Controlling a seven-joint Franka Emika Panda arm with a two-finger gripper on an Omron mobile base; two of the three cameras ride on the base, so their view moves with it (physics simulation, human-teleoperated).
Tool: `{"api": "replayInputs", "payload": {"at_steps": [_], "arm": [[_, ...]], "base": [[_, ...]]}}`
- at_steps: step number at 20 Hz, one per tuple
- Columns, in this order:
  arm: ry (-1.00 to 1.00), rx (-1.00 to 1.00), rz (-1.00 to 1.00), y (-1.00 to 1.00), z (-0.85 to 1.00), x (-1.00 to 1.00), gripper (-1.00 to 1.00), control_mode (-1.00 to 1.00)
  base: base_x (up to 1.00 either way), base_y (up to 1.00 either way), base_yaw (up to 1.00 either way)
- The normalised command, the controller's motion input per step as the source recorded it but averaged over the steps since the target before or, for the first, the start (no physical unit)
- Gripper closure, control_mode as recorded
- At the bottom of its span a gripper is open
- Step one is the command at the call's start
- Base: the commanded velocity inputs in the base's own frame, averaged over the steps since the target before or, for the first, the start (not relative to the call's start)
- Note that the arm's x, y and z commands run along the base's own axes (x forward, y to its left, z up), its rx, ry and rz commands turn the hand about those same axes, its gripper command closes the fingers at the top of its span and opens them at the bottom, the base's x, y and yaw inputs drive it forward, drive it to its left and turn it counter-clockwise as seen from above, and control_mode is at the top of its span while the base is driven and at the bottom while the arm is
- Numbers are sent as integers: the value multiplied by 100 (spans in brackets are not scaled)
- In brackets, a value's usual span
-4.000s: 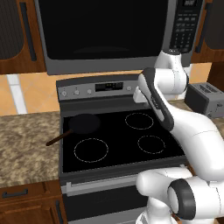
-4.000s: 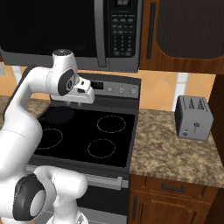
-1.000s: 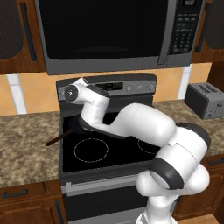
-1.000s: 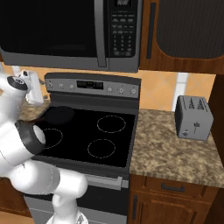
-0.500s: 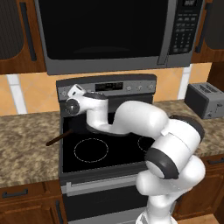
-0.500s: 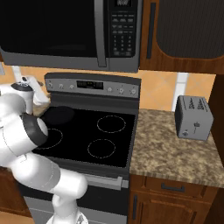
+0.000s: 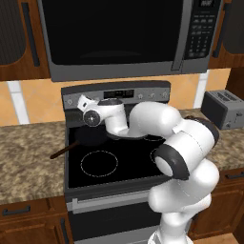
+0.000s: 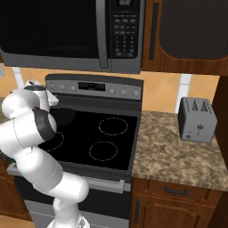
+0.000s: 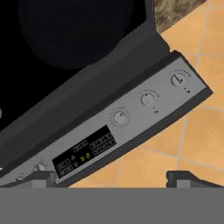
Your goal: Turn off the rear left burner of the stove.
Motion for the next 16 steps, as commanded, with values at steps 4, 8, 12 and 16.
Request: {"api": "replayInputs", "payload": {"at_steps": [4, 8, 12, 16], "arm": [[-8, -14, 8, 24, -13, 17, -100, -100], [-11, -5, 0, 38, -1, 18, -100, -100], [-11, -2, 0, 19, -10, 9, -100, -100], [-15, 0, 0, 2, -29, 2, -100, -100]], "base": [[0, 0, 0], [0, 0, 0], [0, 0, 0], [0, 0, 0]]}}
